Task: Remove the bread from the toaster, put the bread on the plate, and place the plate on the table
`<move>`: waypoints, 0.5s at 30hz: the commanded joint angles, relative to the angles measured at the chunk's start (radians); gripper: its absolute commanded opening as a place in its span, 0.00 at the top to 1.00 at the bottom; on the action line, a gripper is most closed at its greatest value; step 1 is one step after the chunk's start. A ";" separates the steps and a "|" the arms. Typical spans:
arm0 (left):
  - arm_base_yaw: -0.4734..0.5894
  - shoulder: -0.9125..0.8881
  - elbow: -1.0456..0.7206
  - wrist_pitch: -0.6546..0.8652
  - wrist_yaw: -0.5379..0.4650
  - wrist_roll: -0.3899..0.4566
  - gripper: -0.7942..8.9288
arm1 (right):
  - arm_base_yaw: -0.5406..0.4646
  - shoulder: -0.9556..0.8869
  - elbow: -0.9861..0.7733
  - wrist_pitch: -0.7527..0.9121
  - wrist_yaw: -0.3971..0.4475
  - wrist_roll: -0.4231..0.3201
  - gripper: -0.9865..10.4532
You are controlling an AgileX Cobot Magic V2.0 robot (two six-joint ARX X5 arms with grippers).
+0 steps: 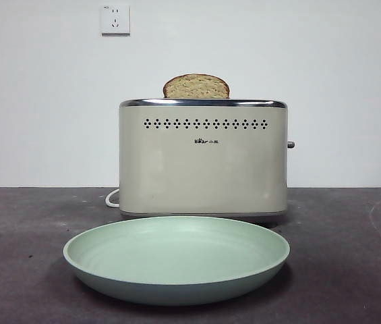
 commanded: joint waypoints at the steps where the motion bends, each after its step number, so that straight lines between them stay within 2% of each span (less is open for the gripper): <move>1: 0.002 0.041 0.067 -0.029 0.069 -0.005 0.93 | 0.001 0.078 0.088 -0.031 -0.063 0.023 0.92; 4: 0.002 0.097 0.148 -0.084 0.138 0.001 0.93 | 0.001 0.185 0.201 -0.120 -0.146 0.000 0.92; 10: 0.002 0.212 0.305 -0.209 0.278 0.040 0.93 | 0.001 0.396 0.436 -0.394 -0.330 -0.148 0.92; 15: 0.002 0.298 0.418 -0.370 0.379 0.122 0.93 | 0.005 0.534 0.608 -0.657 -0.360 -0.298 0.92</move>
